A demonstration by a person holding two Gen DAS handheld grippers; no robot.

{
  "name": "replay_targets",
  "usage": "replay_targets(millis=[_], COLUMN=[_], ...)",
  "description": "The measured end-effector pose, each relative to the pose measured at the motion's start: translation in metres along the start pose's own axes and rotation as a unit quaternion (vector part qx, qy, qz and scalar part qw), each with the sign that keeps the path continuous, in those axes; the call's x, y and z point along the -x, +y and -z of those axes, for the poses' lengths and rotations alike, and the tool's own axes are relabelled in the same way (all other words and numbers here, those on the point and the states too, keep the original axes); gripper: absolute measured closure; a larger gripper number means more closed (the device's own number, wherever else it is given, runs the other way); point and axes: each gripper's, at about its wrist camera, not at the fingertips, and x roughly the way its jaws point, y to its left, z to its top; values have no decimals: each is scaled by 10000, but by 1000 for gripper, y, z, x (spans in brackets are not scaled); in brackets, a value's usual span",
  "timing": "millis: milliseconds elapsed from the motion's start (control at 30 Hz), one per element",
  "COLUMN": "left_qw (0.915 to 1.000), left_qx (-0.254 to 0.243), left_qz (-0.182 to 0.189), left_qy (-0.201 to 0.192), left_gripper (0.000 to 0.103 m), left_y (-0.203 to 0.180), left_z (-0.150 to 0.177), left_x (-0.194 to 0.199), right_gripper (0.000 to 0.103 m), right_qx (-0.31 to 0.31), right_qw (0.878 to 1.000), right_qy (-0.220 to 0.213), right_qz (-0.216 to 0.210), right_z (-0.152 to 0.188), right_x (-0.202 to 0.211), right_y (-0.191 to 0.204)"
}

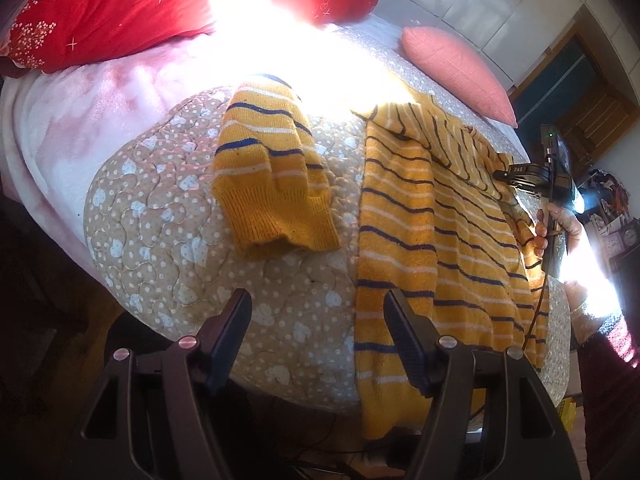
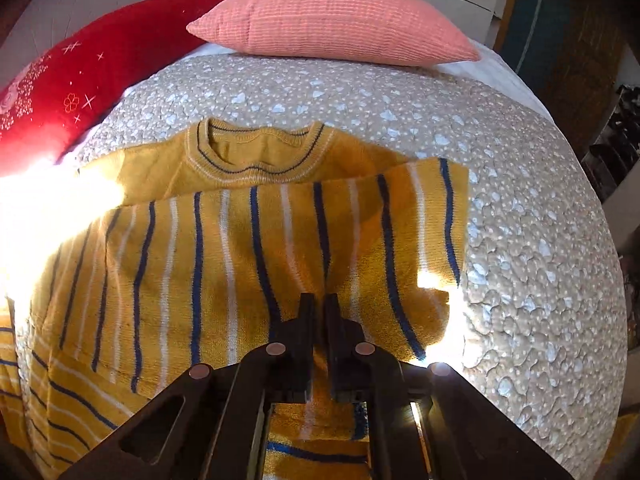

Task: Fold small clothes

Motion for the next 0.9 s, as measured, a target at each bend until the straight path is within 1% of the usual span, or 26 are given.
replay_targets(millis=[67,133,200,267,333,367,433,467,533,567,600,667,733,767,800,833,867,900], left_qw=[10000,10000,9999,9999,9999,9998,9997,9997,9996,9996,9996,9997,9998,9998,9998,9998,9999,9998], left_qx=[3,-46,-112,-131,-120,-122,-159,-191,-265,-282,-282,-236,-166,-138,-124,-128,-142,-159], left_qz=[19,16,9,40,95,130,167,157,105,83,70,70,102,134,150,135,91,29], left_qy=[-35,-67,-58,-26,18,40,46,29,-4,-11,-2,45,73,69,53,21,-23,-71], left_gripper=[36,36,36,36,36,36,36,36,36,36,36,36,36,36,36,36,35,35], left_y=[-3,-8,-12,-16,-18,-20,-24,-26,-29,-29,-30,-30,-31,-32,-34,-34,-35,-33], left_z=[0,1,2,3,4,5,6,7,8,8,8,7,8,9,10,11,12,12], left_x=[3,4,4,2,0,-1,0,1,3,3,2,1,2,4,6,10,13,18], right_gripper=[100,100,100,100,99,93,92,91,86,86,86,86,85,80,73,71,68,68], right_qx=[-173,-384,-592,-779,-952,-940,-869,-879,-972,-1064,-1134,-1151,-1184,-1275,-1359,-1400,-1435,-1506], right_qw=[9997,9986,9970,9955,9930,9934,9956,9957,9941,9926,9919,9910,9885,9854,9823,9814,9830,9848], right_qy=[-188,-350,-421,-382,-250,-117,80,-23,-342,-469,-550,-609,-536,-419,-284,-159,-34,93], right_qz=[-7,109,253,393,651,644,347,285,343,343,181,-296,-766,-1046,-1260,-1303,-1145,-860], right_z=[-1,0,2,5,10,14,21,25,34,39,42,45,44,43,43,43,45,47], right_x=[14,27,37,41,38,33,31,39,61,72,80,91,91,85,75,64,54,42], right_y=[-11,-27,-47,-70,-91,-97,-107,-109,-114,-115,-115,-111,-103,-102,-100,-99,-100,-105])
